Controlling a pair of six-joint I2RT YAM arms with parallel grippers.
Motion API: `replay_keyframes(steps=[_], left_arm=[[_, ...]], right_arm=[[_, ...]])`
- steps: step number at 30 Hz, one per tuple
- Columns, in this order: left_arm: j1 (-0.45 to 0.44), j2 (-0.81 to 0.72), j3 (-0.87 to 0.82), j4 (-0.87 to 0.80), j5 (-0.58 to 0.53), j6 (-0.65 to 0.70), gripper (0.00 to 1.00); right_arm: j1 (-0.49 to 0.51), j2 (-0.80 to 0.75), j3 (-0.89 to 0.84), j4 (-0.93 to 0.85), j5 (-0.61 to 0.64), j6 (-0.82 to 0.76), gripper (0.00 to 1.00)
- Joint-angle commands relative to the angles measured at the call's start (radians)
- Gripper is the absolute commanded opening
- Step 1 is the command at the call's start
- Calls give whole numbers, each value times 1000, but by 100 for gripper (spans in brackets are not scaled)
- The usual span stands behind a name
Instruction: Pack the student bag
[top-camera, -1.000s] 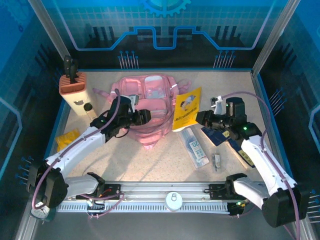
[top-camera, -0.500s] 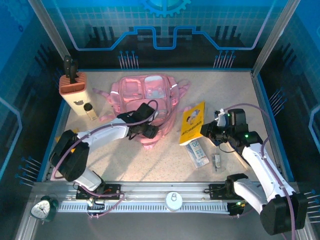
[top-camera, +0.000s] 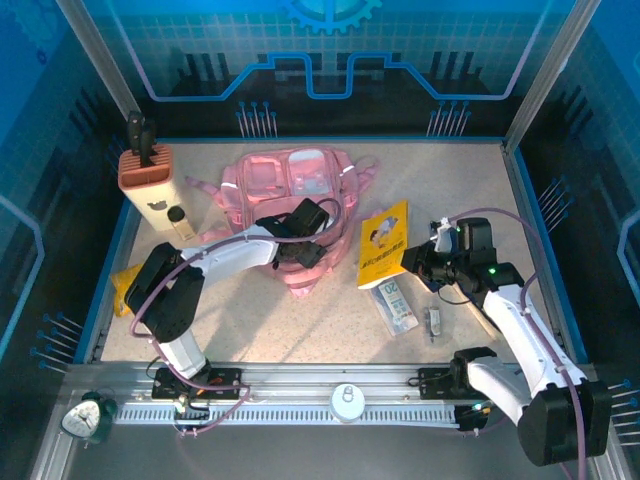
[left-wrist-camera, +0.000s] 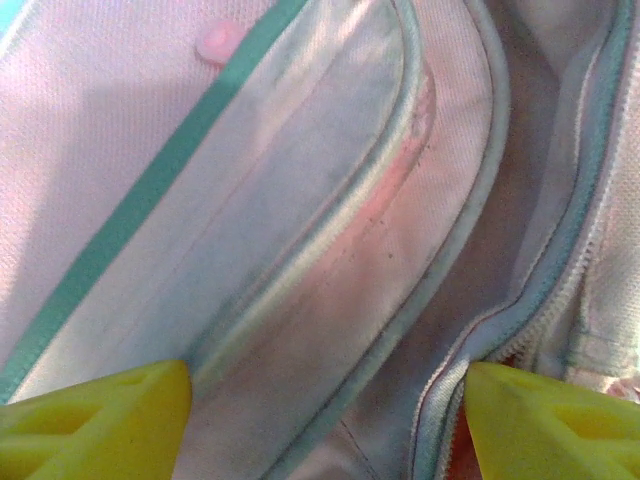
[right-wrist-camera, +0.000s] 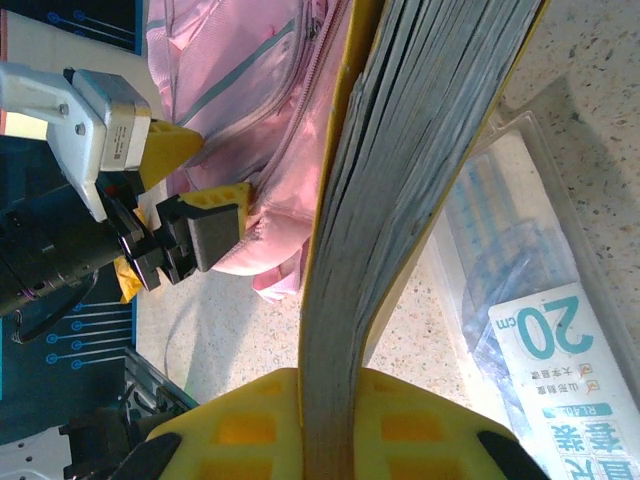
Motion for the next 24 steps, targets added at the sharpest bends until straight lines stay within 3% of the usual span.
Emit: replay_keyframes(steps=[1,9,12,20,24], left_arm=[[1,53,57,31,-78,66,73],[23,132,126,40,-88,117,69],[29,165,164,21,-102,133,59],[34,149,209,25,-80,147,16],[34,118,247,-22,-99,133,6]], right_arm=[[-21,-4,0,69,-59,-11,0],[-51,2,-6,90,-91,-3,0],[-60,2,-7,88,-93,-6,0],[-95,2,11,73,-114,-22,0],[-111,4,34,48,-128,-38,0]])
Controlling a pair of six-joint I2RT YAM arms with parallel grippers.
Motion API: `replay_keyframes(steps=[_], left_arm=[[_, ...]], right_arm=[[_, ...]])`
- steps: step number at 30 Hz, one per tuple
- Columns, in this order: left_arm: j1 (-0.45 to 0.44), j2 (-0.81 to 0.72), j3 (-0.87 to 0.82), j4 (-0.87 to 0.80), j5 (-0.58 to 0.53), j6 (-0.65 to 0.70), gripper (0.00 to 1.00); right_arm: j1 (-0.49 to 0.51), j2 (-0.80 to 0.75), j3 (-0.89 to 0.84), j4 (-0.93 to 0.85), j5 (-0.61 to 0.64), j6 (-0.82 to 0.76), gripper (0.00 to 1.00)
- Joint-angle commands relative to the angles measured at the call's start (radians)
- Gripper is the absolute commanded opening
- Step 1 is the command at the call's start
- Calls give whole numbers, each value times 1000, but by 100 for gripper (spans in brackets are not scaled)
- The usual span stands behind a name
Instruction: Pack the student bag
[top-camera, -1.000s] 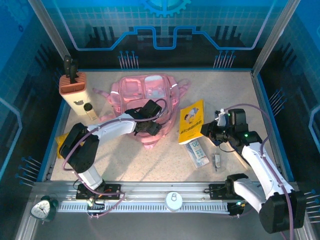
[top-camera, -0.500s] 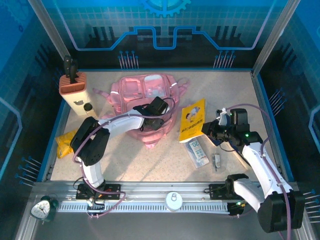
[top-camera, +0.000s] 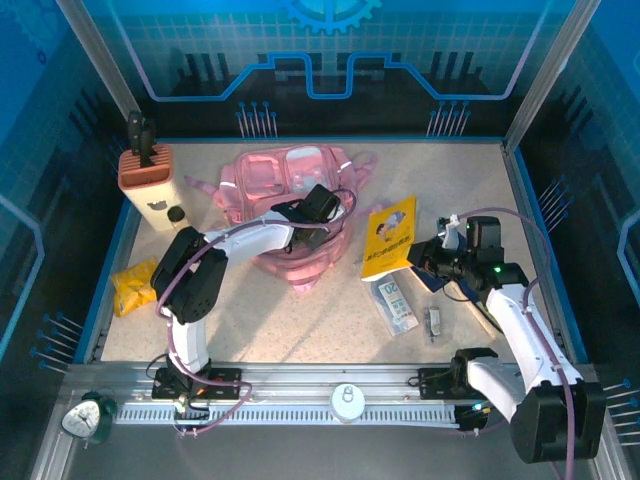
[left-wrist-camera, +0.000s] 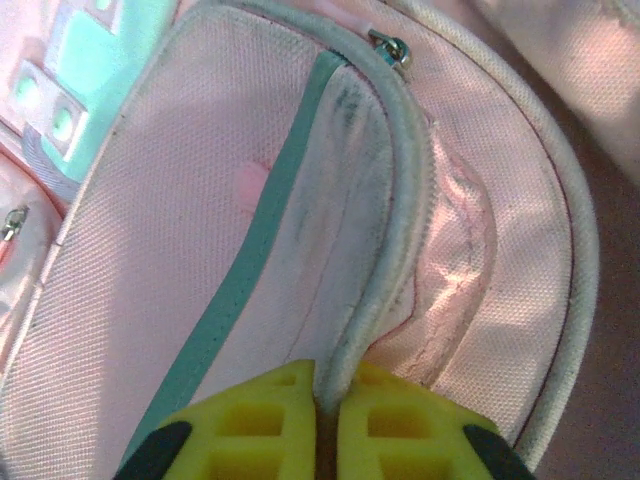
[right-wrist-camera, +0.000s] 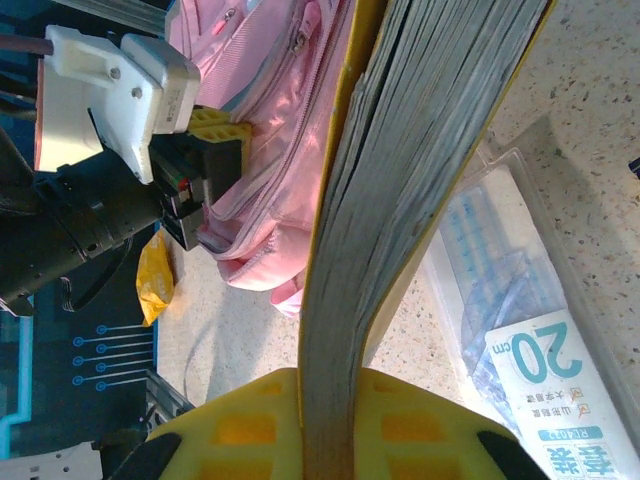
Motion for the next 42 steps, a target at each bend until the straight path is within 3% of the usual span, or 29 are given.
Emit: replay_keyframes(steps=[1,9,22,26,30,37,42], left_arm=[[7,-61,57,-36,-26,-19,4],[9,-188,99,-44,-54,-16,0],[41,-205,298,-107,-37,-29,0],[47,-203,340,-110,-24,-40,0],[49,-187,380,-131,-39,-41,0],[50,-200,395,-132,-20,-43,0],[50,-207,377,-120,-25,-38,0]], right_arm=[[-20,-2,40,15,-64,-39,0],[-4,33,66,45,-128,-9,0],[245,109,89,258,-49,143,0],[367,239,151,384,-18,177,0],[452,360,199,498,96,178,0],[491,652,319,800,123,226,0],[510,823,411,871,199,220,0]])
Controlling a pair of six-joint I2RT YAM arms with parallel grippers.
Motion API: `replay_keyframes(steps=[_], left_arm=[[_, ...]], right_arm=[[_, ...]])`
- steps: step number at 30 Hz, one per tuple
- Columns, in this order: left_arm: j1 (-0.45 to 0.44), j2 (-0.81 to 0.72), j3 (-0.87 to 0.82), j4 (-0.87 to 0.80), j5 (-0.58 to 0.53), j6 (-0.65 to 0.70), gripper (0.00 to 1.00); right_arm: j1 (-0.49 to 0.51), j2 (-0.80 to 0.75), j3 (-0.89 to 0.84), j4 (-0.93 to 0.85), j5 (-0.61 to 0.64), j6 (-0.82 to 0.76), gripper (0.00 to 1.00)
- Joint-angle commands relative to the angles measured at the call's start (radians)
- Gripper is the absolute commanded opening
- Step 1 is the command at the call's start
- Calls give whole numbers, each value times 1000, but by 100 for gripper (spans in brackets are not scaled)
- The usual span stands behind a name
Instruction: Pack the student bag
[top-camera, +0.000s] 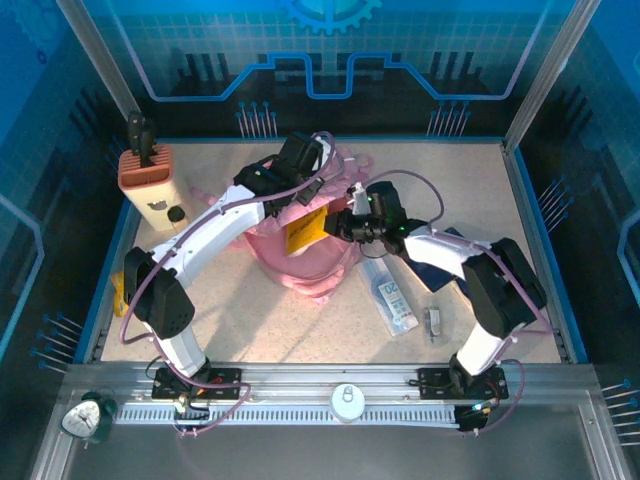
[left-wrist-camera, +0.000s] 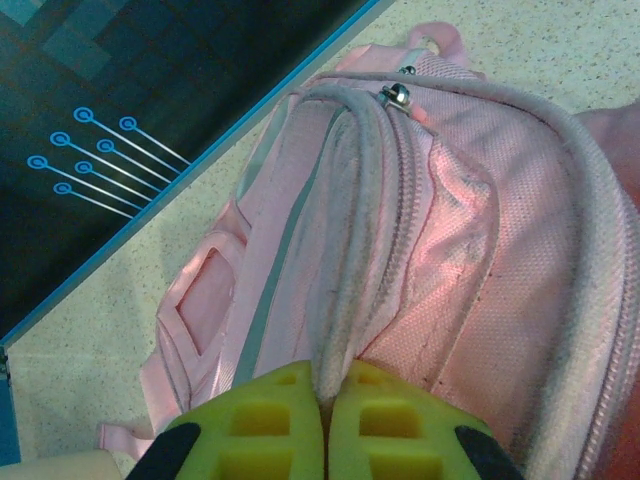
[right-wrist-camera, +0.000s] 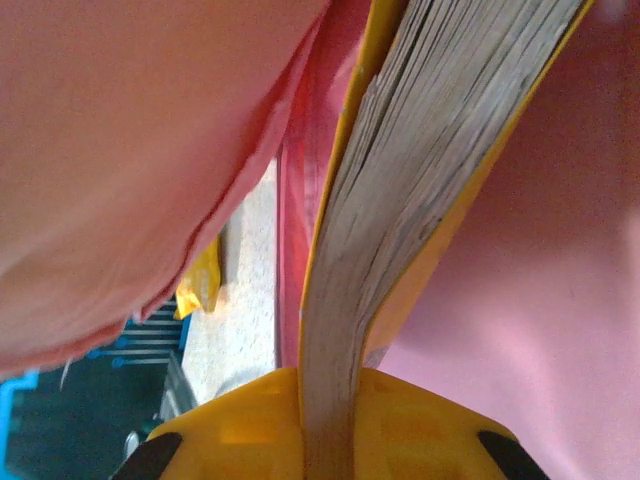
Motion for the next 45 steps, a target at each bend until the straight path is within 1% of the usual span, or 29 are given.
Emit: replay_keyframes(steps=[1,2,4,6,7,8,9,12,15,18,20,23,25,27,33,37,41,43,45], left_arm=[[3,-45,53,91,-11,-21,0],[4,-46,50,93,-10,-22,0],[5,-49,38,107,-12,-24,0],[9,-48,28,117,-12,-27,0],[10,-46,28,116,-15,-27,0],[10,-44,26,113,-20,-27,0],[12,-45,23,114,-23,-25,0],[14,-56,-1,128,-27,-18,0],[19,-68,-22,143,-19,-29,0],[20,-75,-34,151,-4,-36,0],[20,-75,-33,152,-4,-37,0],[20,-75,-37,160,-14,-36,0],[22,-75,-40,159,-6,-36,0],[22,-74,-37,150,-6,-37,0],[27,-88,-49,143,-13,-30,0],[34,-92,-56,142,-10,-31,0],[41,-92,-73,153,-12,-32,0],[43,-89,-81,154,-12,-36,0],[44,-89,-90,146,-18,-41,0]], right_arm=[[16,92,97,184,51,-3,0],[16,122,119,174,65,-2,0],[18,180,159,156,111,-7,12],[19,220,196,107,143,-14,18],[19,232,206,84,151,-25,23],[20,231,207,65,166,-34,30],[20,221,201,42,183,-50,36],[26,160,153,-37,235,-96,43],[60,87,103,-111,305,-147,51],[96,52,79,-160,316,-172,56],[119,57,82,-201,332,-181,57],[152,91,60,-153,355,-170,50],[162,138,88,-139,349,-168,44],[168,179,118,-136,361,-176,42],[139,198,147,-106,473,-213,36],[117,166,161,-165,540,-255,34],[123,93,91,-119,447,-281,34],[141,26,33,-103,424,-292,36],[148,-51,-31,-79,372,-307,38]])
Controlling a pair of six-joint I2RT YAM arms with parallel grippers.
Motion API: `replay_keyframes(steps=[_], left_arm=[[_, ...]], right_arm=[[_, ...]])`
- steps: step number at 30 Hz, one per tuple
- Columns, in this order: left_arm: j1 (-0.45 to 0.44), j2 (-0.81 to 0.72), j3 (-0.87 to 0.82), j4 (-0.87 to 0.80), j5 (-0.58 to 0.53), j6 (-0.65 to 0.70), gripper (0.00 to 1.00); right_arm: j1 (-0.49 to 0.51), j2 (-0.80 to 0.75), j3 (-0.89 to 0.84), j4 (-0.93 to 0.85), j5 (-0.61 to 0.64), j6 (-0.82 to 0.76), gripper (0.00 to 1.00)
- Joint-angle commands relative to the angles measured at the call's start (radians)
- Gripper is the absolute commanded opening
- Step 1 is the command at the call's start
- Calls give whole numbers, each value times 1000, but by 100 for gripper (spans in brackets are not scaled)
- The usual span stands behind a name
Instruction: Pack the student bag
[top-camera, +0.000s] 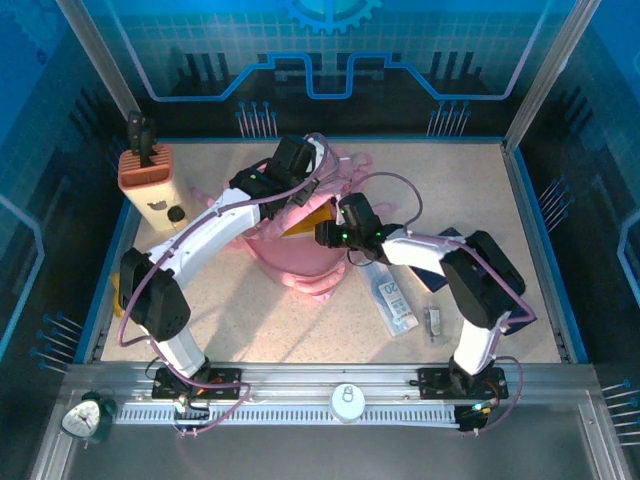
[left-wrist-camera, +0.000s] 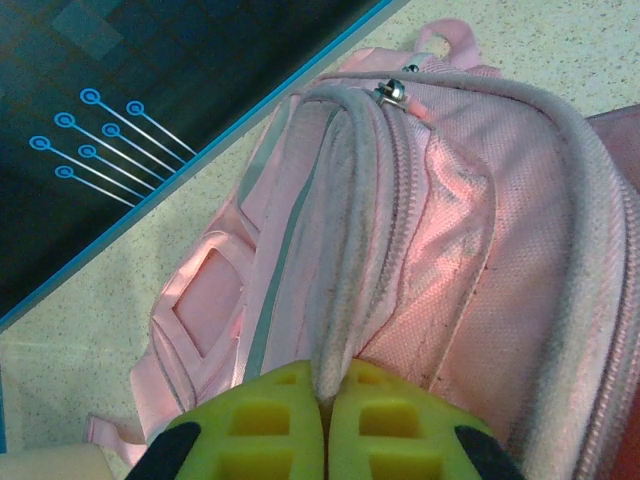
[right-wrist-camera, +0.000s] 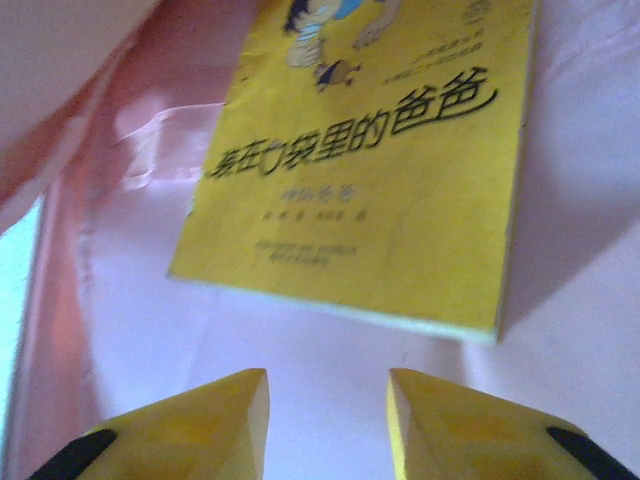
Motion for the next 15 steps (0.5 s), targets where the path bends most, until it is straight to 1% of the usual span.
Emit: replay_keyframes(steps=[1,5,7,10,12,15], left_arm=[[13,-60,-13,66,-31,-26,0],[14,-78,-78,53,-51,-60,0],[15,-91,-126,60,-42,-75,0],[16,-94,-171,63,-24,-78,0],[17,-89,-183,40,-11,-82,0],[17,-90,-217,11,44,-96,0]], right_arm=[[21,-153,-84,25,-73,-48,40],[11,-328,-180,-112,-36,-45,45],[0,-408,-210,-221,8,-50,49],[-16,-515,-256,-320,87,-70,52],[-51,-575,-284,-372,111,-59,55],[-144,-635,-321,-430,91,-27,60]])
